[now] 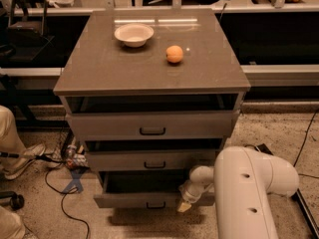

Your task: Open bottom drawer

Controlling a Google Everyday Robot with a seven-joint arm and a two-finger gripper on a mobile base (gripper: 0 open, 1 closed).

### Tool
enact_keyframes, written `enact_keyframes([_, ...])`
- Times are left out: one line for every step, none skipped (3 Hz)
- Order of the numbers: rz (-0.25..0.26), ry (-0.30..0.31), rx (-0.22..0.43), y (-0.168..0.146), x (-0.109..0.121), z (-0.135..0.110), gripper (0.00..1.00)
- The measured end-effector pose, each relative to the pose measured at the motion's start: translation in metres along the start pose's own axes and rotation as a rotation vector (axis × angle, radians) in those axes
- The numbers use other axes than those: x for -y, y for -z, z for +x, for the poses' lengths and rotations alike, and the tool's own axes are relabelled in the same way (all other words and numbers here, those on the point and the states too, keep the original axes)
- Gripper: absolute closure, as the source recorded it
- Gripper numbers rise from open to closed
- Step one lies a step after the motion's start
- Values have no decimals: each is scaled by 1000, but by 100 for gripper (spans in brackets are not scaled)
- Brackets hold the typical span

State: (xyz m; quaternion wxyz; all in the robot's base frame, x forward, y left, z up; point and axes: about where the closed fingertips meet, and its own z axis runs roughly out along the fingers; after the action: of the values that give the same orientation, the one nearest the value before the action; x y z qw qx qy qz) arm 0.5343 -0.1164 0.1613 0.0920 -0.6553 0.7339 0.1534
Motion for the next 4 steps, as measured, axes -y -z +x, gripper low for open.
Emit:
enact_keyframes([0, 0, 0, 0, 0, 0, 73])
enact_keyframes([-10, -47, -5, 4, -26, 18, 95])
enact_keyframes([-10, -48, -5, 4, -27, 17, 100])
enact_keyframes([-10, -48, -5, 4, -27, 17, 100])
